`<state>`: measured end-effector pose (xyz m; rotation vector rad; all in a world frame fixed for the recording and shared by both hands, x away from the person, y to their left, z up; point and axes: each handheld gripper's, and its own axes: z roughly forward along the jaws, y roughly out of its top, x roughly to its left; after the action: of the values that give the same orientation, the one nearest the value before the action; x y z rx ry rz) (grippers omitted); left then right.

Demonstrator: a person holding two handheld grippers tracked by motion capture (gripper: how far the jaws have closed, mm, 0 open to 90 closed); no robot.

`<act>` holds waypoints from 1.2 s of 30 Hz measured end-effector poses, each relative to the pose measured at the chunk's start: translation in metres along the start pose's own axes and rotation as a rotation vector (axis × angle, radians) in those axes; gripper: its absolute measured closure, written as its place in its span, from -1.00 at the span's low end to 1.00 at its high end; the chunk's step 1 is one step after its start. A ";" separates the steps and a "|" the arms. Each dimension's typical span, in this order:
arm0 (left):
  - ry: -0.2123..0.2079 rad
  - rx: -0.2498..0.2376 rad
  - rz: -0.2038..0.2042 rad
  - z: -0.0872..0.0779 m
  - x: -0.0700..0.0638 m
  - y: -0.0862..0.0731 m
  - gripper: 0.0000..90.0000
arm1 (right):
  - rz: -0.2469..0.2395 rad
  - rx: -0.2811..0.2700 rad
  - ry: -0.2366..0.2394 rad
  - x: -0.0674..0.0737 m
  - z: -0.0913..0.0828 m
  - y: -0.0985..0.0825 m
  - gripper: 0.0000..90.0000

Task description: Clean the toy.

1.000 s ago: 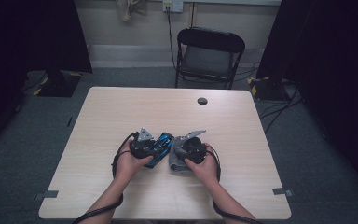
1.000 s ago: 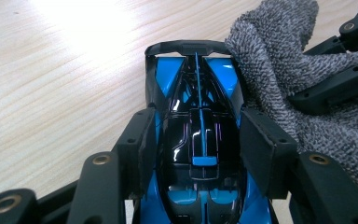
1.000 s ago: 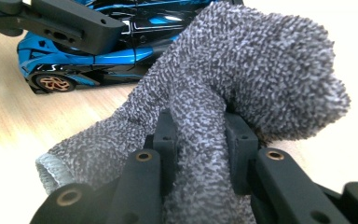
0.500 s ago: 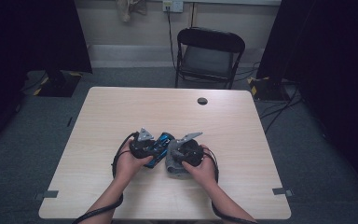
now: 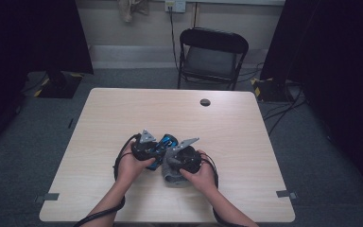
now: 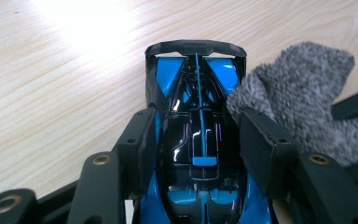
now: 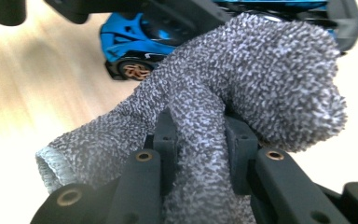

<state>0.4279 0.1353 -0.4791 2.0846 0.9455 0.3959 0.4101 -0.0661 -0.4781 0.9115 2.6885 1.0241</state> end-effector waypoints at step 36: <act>-0.004 -0.020 -0.017 0.000 -0.001 -0.003 0.05 | -0.078 -0.011 0.143 0.029 -0.015 -0.013 0.58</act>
<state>0.4257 0.1362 -0.4812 2.0568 0.9529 0.3910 0.3756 -0.0655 -0.4716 0.7520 2.8066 1.1264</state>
